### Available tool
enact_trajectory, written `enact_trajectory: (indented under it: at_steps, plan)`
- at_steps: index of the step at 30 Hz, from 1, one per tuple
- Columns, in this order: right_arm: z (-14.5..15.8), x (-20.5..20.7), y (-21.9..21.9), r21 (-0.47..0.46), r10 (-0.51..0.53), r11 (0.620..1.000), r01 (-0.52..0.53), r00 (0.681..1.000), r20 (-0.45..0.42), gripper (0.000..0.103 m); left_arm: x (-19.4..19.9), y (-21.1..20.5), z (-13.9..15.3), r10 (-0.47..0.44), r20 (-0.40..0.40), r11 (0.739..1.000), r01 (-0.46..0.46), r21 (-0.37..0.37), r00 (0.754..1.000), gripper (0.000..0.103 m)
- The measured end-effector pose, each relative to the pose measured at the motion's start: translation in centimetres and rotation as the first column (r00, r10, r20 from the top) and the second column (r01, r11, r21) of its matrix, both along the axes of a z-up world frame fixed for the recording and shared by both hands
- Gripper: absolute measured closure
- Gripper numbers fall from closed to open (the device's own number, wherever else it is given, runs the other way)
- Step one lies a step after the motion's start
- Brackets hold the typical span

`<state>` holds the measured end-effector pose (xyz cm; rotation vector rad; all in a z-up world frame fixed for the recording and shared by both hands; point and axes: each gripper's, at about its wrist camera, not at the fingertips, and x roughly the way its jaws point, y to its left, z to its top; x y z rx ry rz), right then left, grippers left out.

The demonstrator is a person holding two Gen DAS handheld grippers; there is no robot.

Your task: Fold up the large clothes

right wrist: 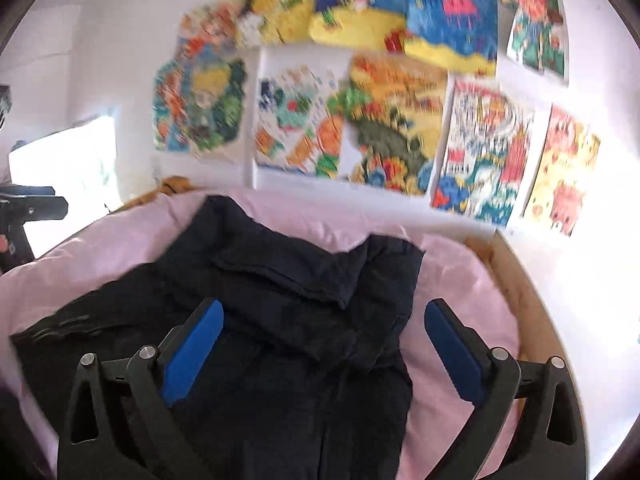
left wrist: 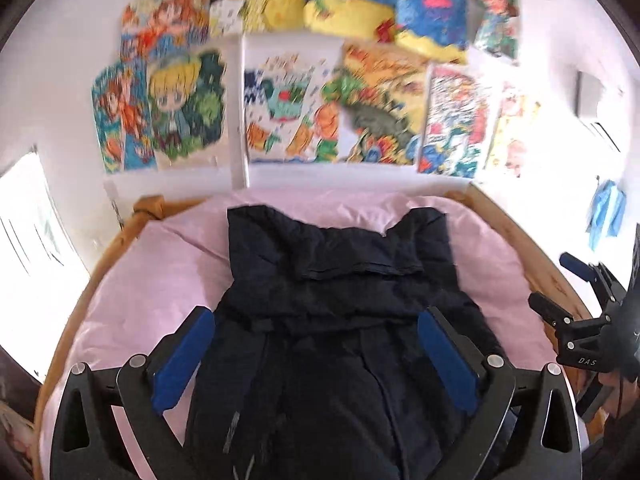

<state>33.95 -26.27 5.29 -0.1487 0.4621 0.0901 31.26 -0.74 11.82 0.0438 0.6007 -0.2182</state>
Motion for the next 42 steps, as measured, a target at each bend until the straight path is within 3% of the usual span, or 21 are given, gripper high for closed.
enact_trajectory:
  at_steps: [5, 12, 18, 21, 24, 26, 28, 29, 32, 35, 39, 42]
  plan:
    - [2.2, -6.4, 0.9, -0.071, 0.050, 0.996, -0.047, 0.998, 0.036, 0.002, -5.6, -0.5, 1.3, -0.041, 0.079, 0.998, 0.037, 0.048, 0.996, 0.000]
    - [3.2, -14.6, 2.7, -0.125, 0.133, 0.985, -0.122, 0.988, 0.083, 0.002, -10.2, 0.2, 0.0, -0.145, 0.067, 0.989, 0.141, 0.052, 0.987, 0.000]
    - [-0.4, -18.4, 5.8, -0.276, 0.219, 0.939, -0.203, 0.975, 0.029, 0.002, -11.2, 1.4, -3.7, -0.145, 0.021, 0.986, 0.143, 0.082, 0.989, 0.000]
    - [-2.1, -19.4, 7.3, -0.329, 0.254, 0.913, -0.241, 0.967, -0.005, 0.002, -11.5, 1.7, -5.8, -0.192, 0.017, 0.978, 0.190, 0.089, 0.981, 0.000]
    - [-3.5, -19.9, 8.2, -0.349, 0.266, 0.901, -0.259, 0.964, -0.031, 0.002, -11.9, 2.2, -8.3, -0.268, -0.007, 0.963, 0.269, 0.013, 0.963, 0.000]
    - [-4.6, -19.9, 8.3, -0.350, 0.263, 0.899, -0.265, 0.963, -0.054, 0.002, -11.7, 2.0, -9.8, -0.278, -0.079, 0.960, 0.274, -0.054, 0.957, 0.000]
    - [-5.9, -19.5, 8.1, -0.347, 0.257, 0.897, -0.273, 0.962, -0.093, 0.002, -11.8, 1.3, -10.5, -0.316, -0.124, 0.949, 0.312, -0.049, 0.941, 0.000]
    - [-6.7, -19.2, 8.0, -0.345, 0.248, 0.898, -0.274, 0.962, -0.118, 0.002, -12.1, 0.6, -11.1, -0.344, -0.123, 0.938, 0.347, 0.004, 0.931, 0.000]
    - [-9.0, -18.3, 7.6, -0.330, 0.220, 0.903, -0.275, 0.956, -0.193, 0.002, -13.1, -1.2, -12.8, -0.326, -0.128, 0.917, 0.346, 0.201, 0.937, 0.000]
    - [-11.3, -17.4, 7.6, -0.302, 0.194, 0.911, -0.280, 0.939, -0.285, 0.002, -13.9, -3.1, -15.1, -0.342, -0.173, 0.856, 0.382, 0.348, 0.924, 0.000]
    - [-14.2, -16.3, 7.9, -0.335, 0.137, 0.904, -0.267, 0.921, -0.364, 0.002, -14.5, -5.4, -17.9, -0.354, -0.257, 0.759, 0.437, 0.483, 0.899, 0.000]
    - [-15.3, -15.6, 8.6, -0.422, 0.080, 0.873, -0.246, 0.925, -0.372, 0.002, -14.7, -6.2, -18.9, -0.341, -0.265, 0.724, 0.432, 0.537, 0.902, 0.000]
